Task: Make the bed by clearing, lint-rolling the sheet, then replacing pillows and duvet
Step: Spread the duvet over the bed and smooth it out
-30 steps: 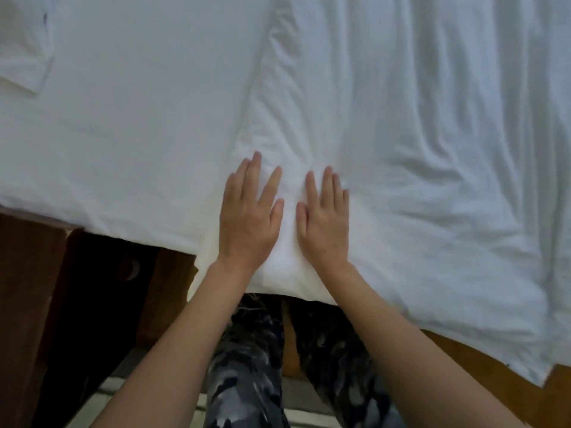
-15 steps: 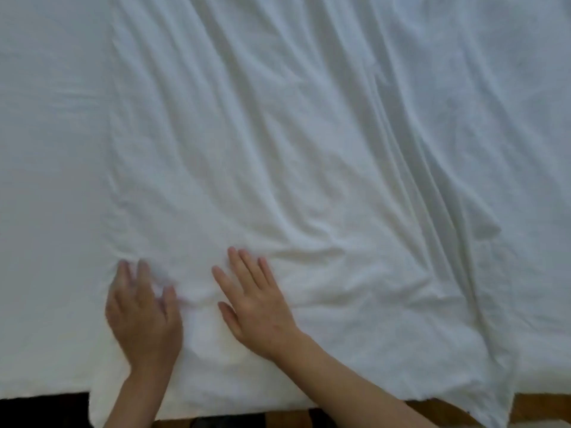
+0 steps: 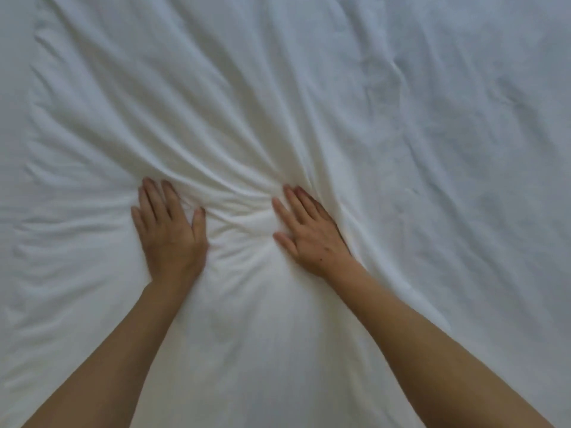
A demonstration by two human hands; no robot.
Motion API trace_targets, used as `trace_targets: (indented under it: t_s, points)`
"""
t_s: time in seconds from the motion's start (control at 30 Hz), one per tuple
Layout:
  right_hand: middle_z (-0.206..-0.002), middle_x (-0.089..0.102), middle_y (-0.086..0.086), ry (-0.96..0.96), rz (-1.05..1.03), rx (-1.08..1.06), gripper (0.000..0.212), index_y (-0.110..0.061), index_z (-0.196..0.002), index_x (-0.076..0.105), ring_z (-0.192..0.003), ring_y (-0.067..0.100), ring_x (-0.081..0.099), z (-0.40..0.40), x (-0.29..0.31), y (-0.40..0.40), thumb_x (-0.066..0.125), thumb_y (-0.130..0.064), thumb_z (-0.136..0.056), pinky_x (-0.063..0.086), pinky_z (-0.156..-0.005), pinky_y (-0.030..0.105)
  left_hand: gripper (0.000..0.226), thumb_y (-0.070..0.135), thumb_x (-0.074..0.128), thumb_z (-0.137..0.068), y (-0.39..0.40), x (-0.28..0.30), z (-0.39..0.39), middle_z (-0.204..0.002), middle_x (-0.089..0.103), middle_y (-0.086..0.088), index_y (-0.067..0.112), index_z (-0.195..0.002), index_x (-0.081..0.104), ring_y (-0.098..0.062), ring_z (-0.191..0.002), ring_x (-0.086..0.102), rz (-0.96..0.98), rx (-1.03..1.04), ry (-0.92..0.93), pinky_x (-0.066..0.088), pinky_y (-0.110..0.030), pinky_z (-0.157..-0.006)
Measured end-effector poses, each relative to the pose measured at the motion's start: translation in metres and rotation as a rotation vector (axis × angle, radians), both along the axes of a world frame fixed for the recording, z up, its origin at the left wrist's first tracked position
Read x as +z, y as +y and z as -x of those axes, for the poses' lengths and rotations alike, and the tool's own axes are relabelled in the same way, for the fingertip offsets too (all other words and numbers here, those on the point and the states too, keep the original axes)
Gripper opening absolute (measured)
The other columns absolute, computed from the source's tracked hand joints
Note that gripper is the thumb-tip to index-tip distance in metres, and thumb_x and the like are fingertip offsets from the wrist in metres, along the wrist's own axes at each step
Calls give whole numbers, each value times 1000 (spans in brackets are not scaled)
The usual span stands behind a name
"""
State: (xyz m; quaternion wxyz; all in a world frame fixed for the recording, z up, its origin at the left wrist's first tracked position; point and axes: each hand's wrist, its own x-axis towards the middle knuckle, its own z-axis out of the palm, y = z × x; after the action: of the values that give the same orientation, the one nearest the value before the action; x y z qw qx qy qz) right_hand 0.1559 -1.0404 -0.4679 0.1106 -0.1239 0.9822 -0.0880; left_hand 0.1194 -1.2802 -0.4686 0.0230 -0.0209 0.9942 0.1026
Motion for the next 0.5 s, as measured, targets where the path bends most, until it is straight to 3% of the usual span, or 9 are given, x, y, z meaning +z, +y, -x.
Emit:
trace_targets:
  t_s: [0.23, 0.37, 0.5]
  points:
    - [-154, 31, 14, 82, -59, -141, 60, -16, -147, 37, -143, 28, 27, 46, -6, 33, 35, -46, -95, 14, -116, 44, 74, 46, 20, -98, 25, -5, 32, -157, 14, -28, -8, -150, 13, -39, -147, 14, 33, -137, -72, 8, -51, -119]
    - [-154, 28, 19, 107, -103, -96, 63, -16, -147, 36, -143, 33, 27, 94, -10, 40, 35, -48, -94, 16, -114, 51, 75, 48, 17, -99, 43, -9, 76, -157, 11, -31, -7, -151, 11, -41, -147, 12, 33, -198, -69, 7, -51, -120]
    - [-161, 3, 14, -9, -110, -188, 69, -21, -154, 12, -149, 28, 2, 157, -8, 43, 29, -57, -97, -4, -117, 44, 80, 57, 15, -97, 66, -14, 121, -160, 1, -25, 2, -154, 4, -35, -149, 1, 1, -181, -78, -1, -49, -120]
